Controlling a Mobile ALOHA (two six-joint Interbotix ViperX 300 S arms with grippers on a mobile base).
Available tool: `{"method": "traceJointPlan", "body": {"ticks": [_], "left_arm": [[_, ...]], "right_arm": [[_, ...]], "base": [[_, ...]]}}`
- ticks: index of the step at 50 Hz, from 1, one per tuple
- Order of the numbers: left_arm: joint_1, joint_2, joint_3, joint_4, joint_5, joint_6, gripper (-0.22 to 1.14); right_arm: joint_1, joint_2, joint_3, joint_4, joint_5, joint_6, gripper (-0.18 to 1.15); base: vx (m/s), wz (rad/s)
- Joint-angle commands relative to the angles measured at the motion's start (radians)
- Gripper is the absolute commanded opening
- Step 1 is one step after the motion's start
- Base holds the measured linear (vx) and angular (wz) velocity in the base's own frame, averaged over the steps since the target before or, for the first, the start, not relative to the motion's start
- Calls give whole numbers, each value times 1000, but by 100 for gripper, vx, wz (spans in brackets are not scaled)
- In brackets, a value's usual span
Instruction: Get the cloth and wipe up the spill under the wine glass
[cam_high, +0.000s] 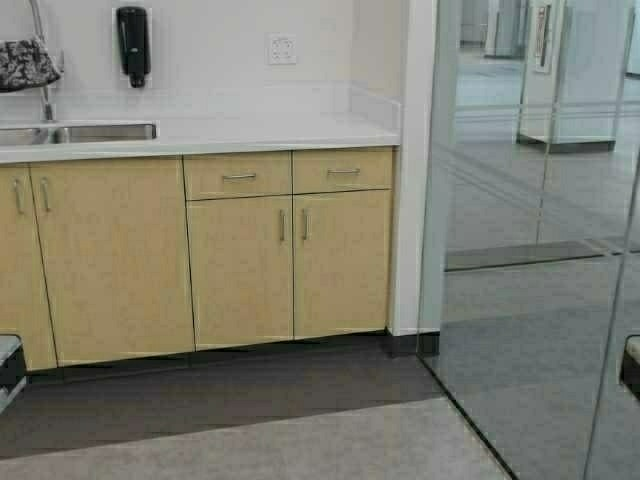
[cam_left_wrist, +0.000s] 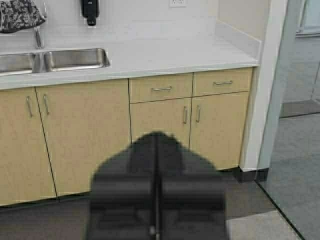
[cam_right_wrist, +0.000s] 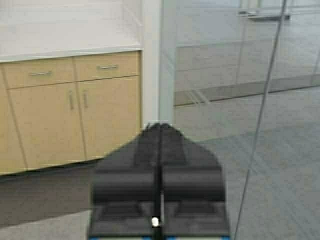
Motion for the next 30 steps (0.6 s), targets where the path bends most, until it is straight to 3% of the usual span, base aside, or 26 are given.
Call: {"method": "traceJointPlan", "body": {"ticks": [1,30], "left_arm": [[0,6,-25,3,-11,0,2],[12,-14,-17,3,-21,-20,2]], "right_arm": [[3,9,-29,-3,-9,2,5],[3,-11,-31,-5,-9,5,5]], "base": [[15,2],[22,7]]}}
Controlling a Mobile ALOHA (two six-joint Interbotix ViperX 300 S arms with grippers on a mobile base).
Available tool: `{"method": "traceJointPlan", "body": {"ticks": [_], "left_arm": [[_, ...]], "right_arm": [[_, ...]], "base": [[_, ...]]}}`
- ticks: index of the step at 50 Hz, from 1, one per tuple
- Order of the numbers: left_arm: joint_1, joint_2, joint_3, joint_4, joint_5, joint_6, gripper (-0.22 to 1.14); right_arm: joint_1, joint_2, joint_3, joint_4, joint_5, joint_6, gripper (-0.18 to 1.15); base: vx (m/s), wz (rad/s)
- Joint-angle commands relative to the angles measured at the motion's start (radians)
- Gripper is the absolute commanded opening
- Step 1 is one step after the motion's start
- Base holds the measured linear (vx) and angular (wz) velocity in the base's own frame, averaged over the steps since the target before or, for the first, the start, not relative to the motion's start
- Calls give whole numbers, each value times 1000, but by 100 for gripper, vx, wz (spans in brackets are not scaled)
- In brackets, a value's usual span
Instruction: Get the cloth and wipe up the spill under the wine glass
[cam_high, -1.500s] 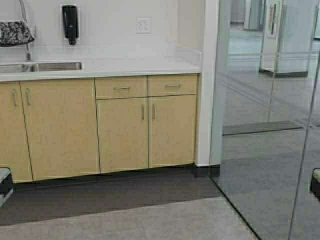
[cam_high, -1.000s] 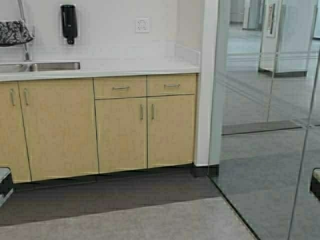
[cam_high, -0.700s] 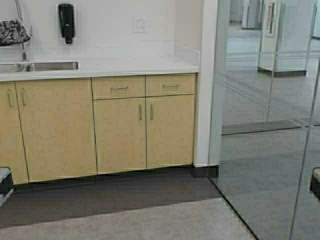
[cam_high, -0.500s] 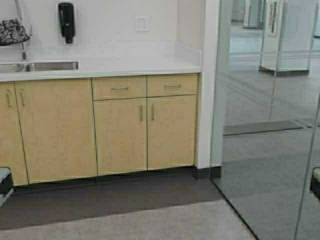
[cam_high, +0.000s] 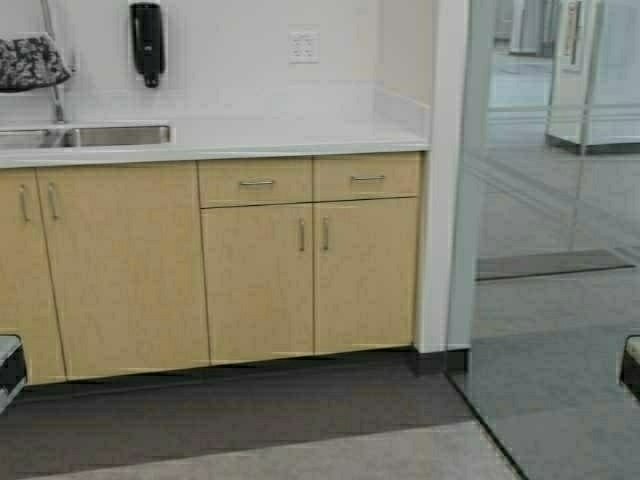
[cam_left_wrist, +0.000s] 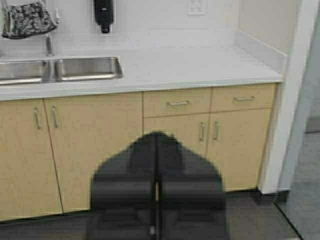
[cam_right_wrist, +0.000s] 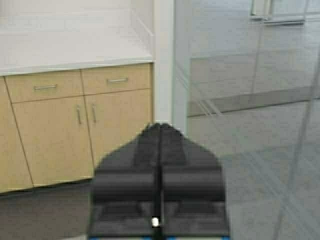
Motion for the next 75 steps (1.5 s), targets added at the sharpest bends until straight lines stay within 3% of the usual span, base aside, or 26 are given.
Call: {"method": "traceJointPlan", "body": {"ticks": [1,75], "left_arm": [[2,-5,-14,3,-12,-2,2],[2,44,17,3,-83,-12,2]], "right_arm": [[0,-3,-25,-2,-11,2,5],[43,23,-6,-37,-43,23,5]], "base": [[29,18],[36,23]]}}
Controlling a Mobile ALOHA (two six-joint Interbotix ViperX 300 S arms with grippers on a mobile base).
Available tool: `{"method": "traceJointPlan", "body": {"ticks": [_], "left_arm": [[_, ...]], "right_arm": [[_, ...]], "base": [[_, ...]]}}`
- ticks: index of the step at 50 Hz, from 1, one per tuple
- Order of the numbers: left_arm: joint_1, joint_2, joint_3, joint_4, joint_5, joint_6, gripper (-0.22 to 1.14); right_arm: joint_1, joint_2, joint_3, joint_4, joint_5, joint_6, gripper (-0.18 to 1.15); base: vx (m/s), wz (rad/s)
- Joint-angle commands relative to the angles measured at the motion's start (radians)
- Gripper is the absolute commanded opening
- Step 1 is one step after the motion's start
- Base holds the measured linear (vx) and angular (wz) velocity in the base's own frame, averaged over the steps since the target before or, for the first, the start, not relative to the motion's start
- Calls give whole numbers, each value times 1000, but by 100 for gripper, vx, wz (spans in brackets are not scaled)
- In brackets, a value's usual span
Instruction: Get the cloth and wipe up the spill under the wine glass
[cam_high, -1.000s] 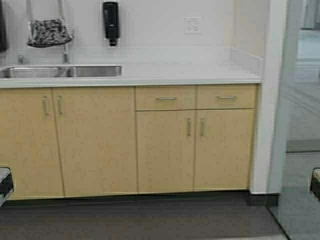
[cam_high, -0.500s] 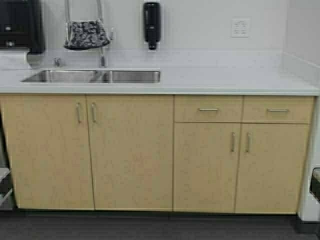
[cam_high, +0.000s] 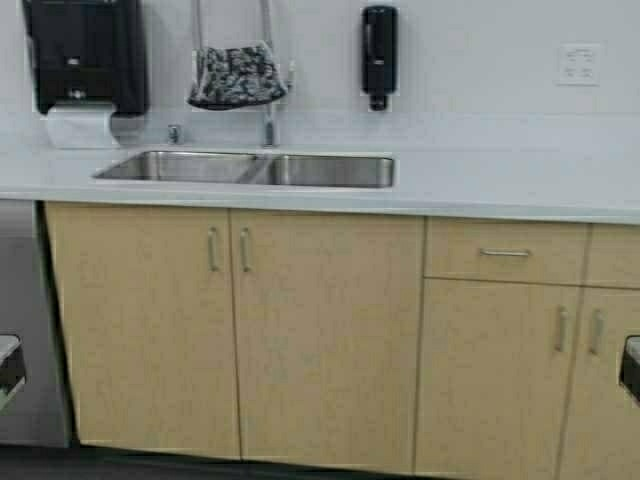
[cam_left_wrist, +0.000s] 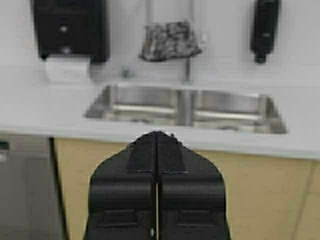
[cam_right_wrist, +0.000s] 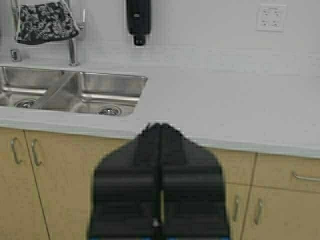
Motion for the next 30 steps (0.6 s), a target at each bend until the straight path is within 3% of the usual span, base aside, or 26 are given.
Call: {"method": "traceJointPlan", "body": {"ticks": [1,15,30], "left_arm": [[2,5,-9,3,-14,-5,2],[2,-2,6,3,-52,2,2],[2,-3,12,5,-57,6,2]], "right_arm": [[2,8,-11,0,-14,2,5],[8,6,-14,0,-15,23,5],[100,8,-11,-23,-12,31,5]], "base": [[41,20],[41,23],[41,23]]}}
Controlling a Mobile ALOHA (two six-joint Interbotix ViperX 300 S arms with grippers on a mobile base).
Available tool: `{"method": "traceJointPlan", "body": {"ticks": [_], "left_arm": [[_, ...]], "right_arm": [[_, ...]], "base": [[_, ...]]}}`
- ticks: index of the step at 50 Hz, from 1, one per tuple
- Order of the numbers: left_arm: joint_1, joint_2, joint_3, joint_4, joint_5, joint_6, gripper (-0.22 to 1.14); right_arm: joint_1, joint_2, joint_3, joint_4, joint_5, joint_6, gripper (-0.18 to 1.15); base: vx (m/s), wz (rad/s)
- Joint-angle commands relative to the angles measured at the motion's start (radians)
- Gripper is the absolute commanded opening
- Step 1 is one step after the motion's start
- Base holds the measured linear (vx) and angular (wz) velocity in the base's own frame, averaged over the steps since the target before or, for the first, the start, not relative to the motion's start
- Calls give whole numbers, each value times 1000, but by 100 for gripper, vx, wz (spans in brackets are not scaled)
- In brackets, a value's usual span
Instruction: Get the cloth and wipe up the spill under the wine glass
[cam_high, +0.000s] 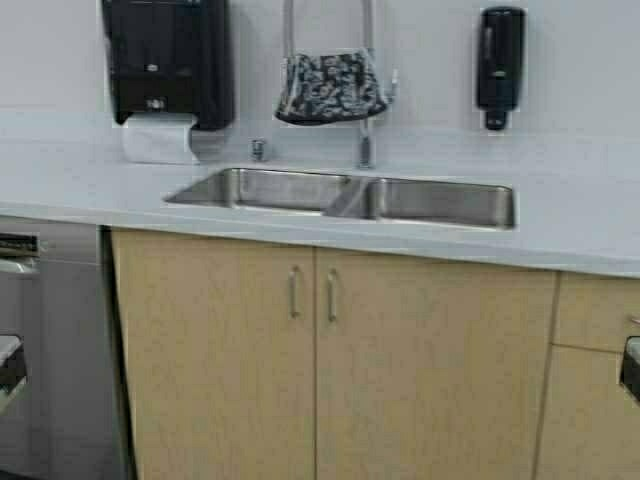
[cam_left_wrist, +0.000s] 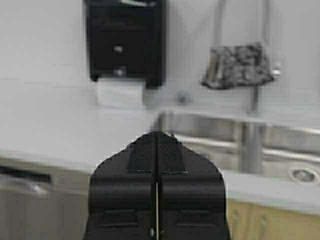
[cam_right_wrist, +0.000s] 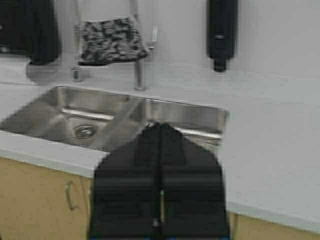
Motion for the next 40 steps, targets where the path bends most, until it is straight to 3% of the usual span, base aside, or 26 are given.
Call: {"method": "traceJointPlan", "body": {"ticks": [1,40], "left_arm": [[2,2,-8,3,-8,2,2],[2,-123,61,3,21,-17,2]], "right_arm": [[29,6,-15,-17,-5,0,5],[144,3,-60,-52,98,-8,5]], "base": [[41,19],[39,7]]}}
